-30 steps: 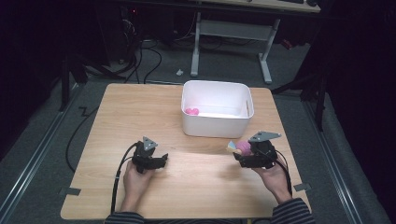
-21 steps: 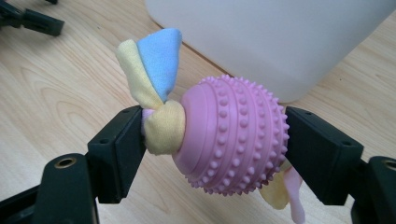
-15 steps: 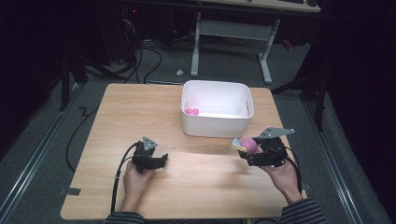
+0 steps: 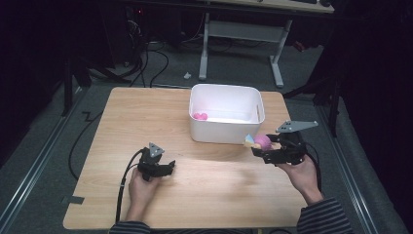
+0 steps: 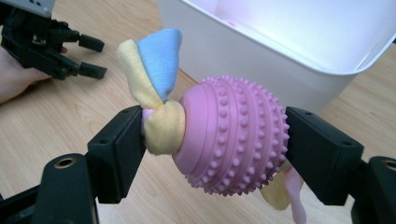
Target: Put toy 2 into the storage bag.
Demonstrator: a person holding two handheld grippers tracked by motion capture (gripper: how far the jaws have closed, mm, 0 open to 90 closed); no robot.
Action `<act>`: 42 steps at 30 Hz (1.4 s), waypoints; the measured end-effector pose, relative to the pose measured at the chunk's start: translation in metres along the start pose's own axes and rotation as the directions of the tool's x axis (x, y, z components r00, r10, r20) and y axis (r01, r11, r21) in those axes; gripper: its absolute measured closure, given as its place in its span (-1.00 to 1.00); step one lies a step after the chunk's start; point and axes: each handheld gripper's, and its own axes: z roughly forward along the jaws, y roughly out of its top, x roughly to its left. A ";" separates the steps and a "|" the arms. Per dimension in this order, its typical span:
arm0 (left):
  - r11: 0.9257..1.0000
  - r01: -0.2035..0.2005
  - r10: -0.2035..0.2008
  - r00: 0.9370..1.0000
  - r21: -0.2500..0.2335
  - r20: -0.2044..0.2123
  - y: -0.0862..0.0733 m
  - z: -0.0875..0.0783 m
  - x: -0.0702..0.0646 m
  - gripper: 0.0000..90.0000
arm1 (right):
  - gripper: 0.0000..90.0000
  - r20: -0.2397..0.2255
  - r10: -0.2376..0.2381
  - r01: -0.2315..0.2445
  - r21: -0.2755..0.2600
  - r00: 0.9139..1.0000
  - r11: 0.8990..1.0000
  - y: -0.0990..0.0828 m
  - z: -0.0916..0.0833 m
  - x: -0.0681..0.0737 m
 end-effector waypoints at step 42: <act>1.000 0.000 0.000 1.000 0.000 0.000 0.000 0.000 0.000 -0.42 | -0.48 0.047 -0.036 0.036 0.004 0.998 0.999 0.089 0.015 -0.018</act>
